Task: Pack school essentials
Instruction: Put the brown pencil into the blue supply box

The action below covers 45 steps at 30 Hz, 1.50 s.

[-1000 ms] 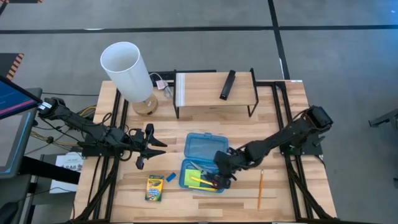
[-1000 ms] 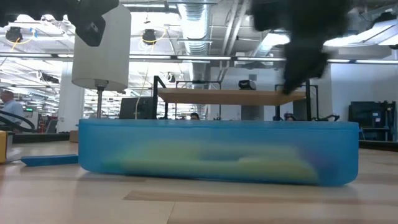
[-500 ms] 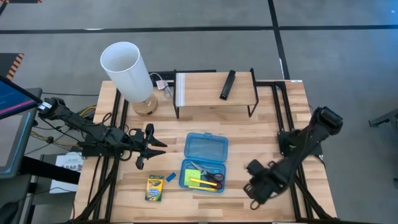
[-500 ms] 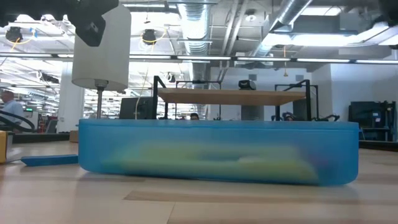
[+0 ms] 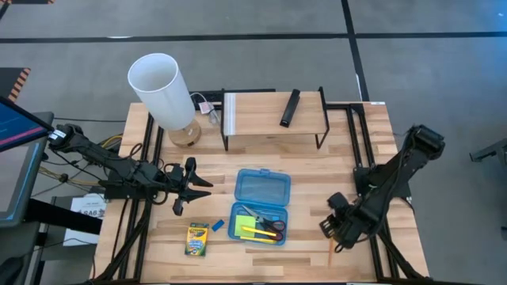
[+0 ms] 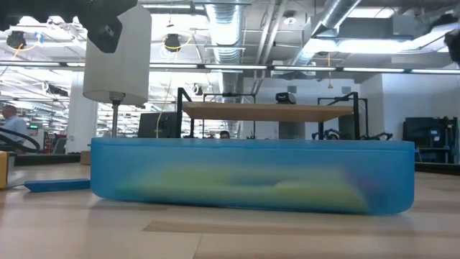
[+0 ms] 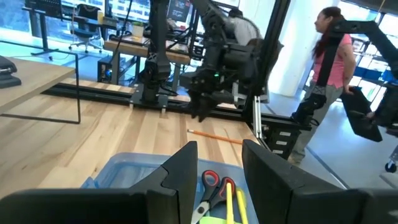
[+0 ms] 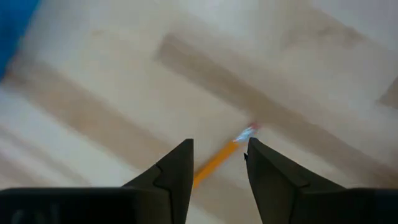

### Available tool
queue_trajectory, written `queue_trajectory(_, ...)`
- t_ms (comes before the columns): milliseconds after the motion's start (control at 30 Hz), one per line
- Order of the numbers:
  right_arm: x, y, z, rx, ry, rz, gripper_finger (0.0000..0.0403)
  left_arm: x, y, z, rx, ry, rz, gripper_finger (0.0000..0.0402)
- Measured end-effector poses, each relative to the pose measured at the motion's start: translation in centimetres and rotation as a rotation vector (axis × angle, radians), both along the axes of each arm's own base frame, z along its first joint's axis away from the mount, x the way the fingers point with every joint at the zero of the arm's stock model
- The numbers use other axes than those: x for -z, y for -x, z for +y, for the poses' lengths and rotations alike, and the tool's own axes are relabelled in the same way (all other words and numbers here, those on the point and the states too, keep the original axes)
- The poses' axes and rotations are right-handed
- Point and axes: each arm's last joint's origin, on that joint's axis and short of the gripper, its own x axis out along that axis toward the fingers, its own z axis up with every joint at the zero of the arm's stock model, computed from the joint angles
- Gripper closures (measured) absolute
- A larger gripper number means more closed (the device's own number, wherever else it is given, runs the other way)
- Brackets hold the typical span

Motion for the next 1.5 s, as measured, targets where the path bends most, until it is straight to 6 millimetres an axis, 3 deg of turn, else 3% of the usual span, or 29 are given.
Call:
queue_trajectory(300, 2.9, 0.4, -1.2, 0.064, -0.065, 0.023, 0.0225, 0.0, 0.0, 0.0, 0.0, 0.0, 0.0, 0.0288)
queue_trajectory(633, 4.5, 0.1, -0.8, 0.07, -0.048, 0.106, 0.022, 0.0, 0.0, 0.0, 0.0, 0.0, 0.0, 0.0288)
queue_trajectory(1000, 5.9, 0.0, -1.8, 0.082, -0.086, 0.096, 0.0236, 0.0, 0.0, 0.0, 0.0, -0.007, -0.001, 0.0288)
queue_trajectory(1167, 5.7, 0.0, -2.3, 0.079, -0.092, 0.097, 0.0256, 0.0, 0.0, 0.0, 0.0, -0.006, -0.003, 0.0288)
queue_trajectory(1500, 5.7, 0.0, -2.4, 0.05, -0.062, 0.084, 0.0343, 0.0, 0.0, 0.0, 0.0, -0.004, -0.004, 0.0288)
